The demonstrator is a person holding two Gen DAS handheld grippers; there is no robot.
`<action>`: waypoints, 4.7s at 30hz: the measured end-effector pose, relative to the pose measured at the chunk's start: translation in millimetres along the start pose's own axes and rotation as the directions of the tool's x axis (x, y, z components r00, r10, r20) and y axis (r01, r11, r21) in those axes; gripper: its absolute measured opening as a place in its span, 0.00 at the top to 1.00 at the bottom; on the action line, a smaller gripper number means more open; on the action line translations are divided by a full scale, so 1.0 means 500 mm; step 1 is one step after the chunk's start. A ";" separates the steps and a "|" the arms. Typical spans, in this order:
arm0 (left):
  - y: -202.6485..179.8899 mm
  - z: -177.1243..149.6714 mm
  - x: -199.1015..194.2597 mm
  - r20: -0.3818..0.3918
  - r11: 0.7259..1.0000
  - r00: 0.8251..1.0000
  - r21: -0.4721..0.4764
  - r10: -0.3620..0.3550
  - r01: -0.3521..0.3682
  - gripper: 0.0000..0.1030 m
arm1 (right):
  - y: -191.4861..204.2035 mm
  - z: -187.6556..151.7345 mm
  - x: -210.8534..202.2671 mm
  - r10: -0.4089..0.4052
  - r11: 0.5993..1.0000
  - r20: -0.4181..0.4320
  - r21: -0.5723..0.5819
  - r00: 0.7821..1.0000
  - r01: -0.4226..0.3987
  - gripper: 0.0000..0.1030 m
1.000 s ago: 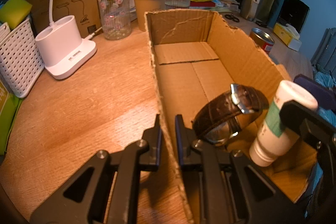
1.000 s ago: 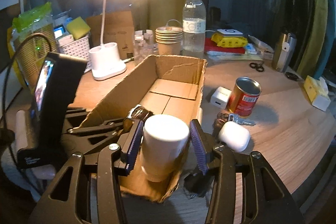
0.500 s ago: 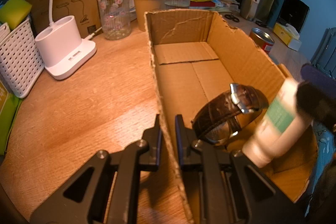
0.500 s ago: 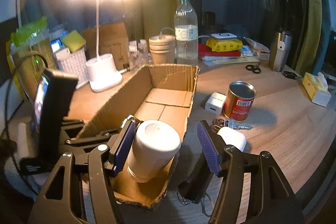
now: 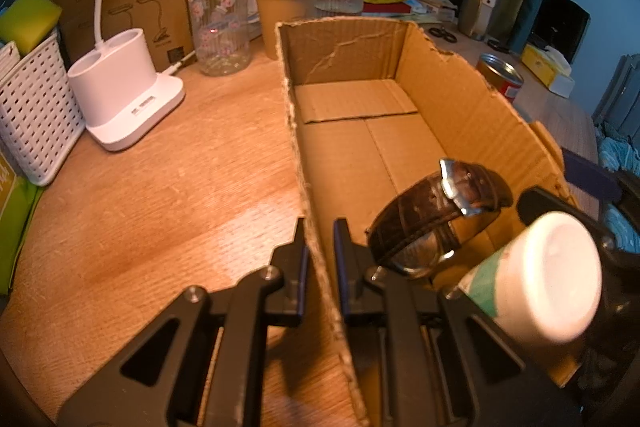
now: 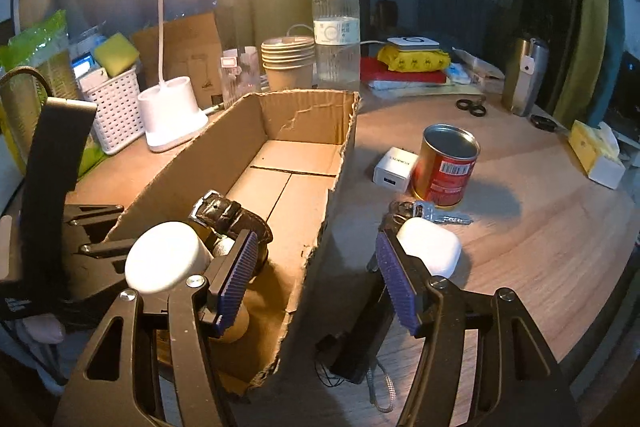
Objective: Organize rigid objects
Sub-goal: 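Lower the pill bottle into the box beside the watch and open the right gripper, then move the right gripper to the black flashlight and close on it, then lift the black flashlight with the right gripper and carry it over the box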
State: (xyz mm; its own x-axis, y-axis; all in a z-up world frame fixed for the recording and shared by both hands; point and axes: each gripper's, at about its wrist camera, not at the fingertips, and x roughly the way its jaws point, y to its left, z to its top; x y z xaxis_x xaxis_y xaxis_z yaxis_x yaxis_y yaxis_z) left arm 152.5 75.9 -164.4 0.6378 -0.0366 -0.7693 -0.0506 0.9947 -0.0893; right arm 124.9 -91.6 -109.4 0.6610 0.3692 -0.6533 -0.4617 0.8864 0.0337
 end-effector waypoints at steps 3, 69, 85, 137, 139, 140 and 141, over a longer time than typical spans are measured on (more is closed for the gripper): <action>0.001 0.000 0.000 0.000 1.000 1.000 0.000 -0.001 0.001 0.87 | -0.014 0.008 -0.037 0.000 1.000 0.047 0.018 0.999 -0.001 0.37; -0.001 0.000 0.002 0.000 1.000 1.000 0.000 0.000 0.000 0.87 | -0.135 -0.021 -0.042 -0.105 0.991 0.000 0.078 0.994 0.105 0.36; -0.001 0.000 0.002 0.000 1.000 1.000 0.000 0.000 0.000 0.87 | -0.105 -0.051 0.016 -0.051 0.996 -0.089 0.074 0.995 0.057 0.40; -0.007 -0.005 0.002 -0.001 1.000 1.000 -0.015 -0.015 0.015 0.87 | -0.129 -0.013 -0.050 0.096 0.985 0.041 0.139 0.994 -0.101 0.79; -0.011 -0.006 0.002 -0.001 1.000 1.000 -0.016 -0.017 0.017 0.87 | -0.131 -0.005 -0.062 0.090 0.986 0.061 0.139 0.994 -0.098 0.79; -0.008 -0.006 0.001 -0.001 1.000 1.000 -0.016 -0.017 0.017 0.87 | -0.131 0.000 -0.071 0.088 0.986 0.072 0.136 0.993 -0.097 0.79; -0.011 -0.006 0.001 -0.001 1.000 1.000 -0.016 -0.017 0.017 0.87 | -0.132 0.005 -0.077 0.085 0.986 0.082 0.136 0.993 -0.096 0.79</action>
State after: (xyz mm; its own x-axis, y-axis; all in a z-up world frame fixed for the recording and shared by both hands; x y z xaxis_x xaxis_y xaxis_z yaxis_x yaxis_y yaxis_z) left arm 150.6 70.0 -166.2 0.6378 -0.0537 -0.7684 -0.0518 0.9923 -0.1124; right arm 131.3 -163.9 -84.6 0.6655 0.4653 -0.5836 -0.4385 0.8765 0.1987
